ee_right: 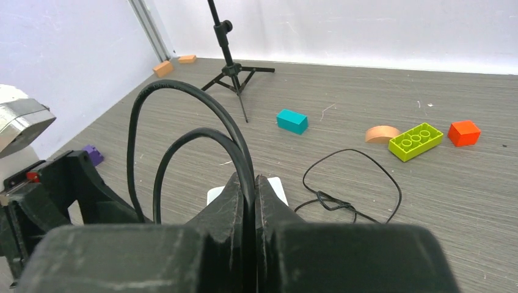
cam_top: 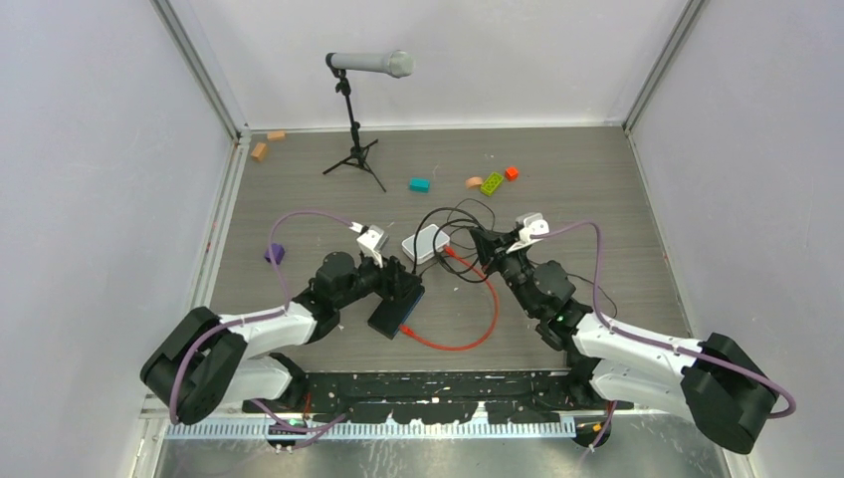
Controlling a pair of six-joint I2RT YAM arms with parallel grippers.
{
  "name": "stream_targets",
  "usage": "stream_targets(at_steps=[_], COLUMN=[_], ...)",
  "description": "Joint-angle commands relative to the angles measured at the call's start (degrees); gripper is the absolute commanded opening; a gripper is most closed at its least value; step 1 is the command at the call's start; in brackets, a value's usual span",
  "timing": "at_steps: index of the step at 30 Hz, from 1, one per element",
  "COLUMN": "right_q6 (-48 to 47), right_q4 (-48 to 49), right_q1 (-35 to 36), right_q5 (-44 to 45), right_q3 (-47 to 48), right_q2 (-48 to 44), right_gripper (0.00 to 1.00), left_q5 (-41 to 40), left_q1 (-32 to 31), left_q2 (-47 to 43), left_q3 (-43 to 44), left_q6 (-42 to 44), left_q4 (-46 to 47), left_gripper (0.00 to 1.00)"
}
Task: Insert the plug into the switch port
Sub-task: Pick up the connector from the center of the board.
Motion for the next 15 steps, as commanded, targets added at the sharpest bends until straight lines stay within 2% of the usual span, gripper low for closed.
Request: stream_targets(at_steps=[1,6,8,10,15], right_q6=[1.6,3.1,3.2,3.2,2.5], right_q4=[2.7,2.3,2.3,2.0,-0.1], right_q1=[-0.3,-0.5,-0.6,-0.6,-0.7], right_q5=[-0.8,-1.6,-1.5,-1.3,-1.1], right_q3=[-0.8,-1.3,-1.4,-1.5,-1.5], right_q2=[-2.9,-3.9,-4.1,-4.4,-5.7], right_gripper=[0.00,0.01,0.00,0.00,0.01], left_q5=[-1.0,1.8,4.1,6.4,9.0], left_q1=[-0.3,-0.3,-0.3,-0.3,-0.4], left_q2=[2.3,5.2,6.2,6.8,5.7], left_q3=[2.2,2.9,3.4,3.5,1.8], left_q6=[2.1,2.1,1.7,1.5,2.8], left_q4=[9.7,14.1,14.4,14.4,14.3], left_gripper=[0.59,0.58,0.53,0.44,0.15])
